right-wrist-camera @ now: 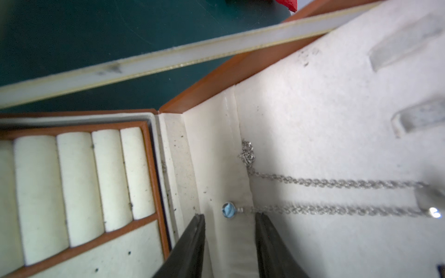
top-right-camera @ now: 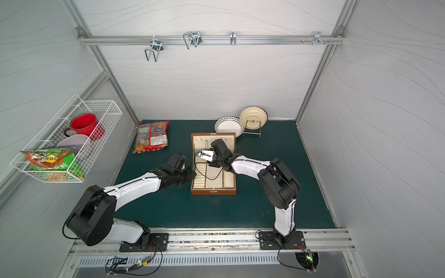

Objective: Put jewelry chain into jewelry box
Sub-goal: Adjust the necklace in the storage slot.

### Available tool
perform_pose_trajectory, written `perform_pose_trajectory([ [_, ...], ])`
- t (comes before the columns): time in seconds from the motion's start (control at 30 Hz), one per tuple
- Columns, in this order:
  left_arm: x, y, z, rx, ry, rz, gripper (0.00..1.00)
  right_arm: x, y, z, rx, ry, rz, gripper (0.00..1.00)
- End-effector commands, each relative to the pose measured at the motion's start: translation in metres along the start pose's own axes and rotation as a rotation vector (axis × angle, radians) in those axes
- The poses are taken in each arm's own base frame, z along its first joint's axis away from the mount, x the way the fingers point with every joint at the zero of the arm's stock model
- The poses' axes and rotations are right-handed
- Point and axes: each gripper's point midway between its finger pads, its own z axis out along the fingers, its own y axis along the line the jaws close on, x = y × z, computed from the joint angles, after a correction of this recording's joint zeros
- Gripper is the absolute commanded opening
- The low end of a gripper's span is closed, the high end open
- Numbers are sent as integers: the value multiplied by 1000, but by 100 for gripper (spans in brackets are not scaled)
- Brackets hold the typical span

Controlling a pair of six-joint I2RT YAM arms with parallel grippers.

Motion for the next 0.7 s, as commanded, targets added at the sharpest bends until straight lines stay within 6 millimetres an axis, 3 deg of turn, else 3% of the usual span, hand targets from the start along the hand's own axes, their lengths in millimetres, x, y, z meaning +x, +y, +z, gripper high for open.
perform_pose_trajectory([
  [0.0,9,8,4,-25,36,10,44,-2,-26,-7,122,2,-13,41],
  [0.47,9,8,4,-25,35,10,43,-10,-32,-21,159,-4,-31,41],
  [0.67,9,7,4,-22,37,11,43,-1,-28,-13,164,34,-56,41],
])
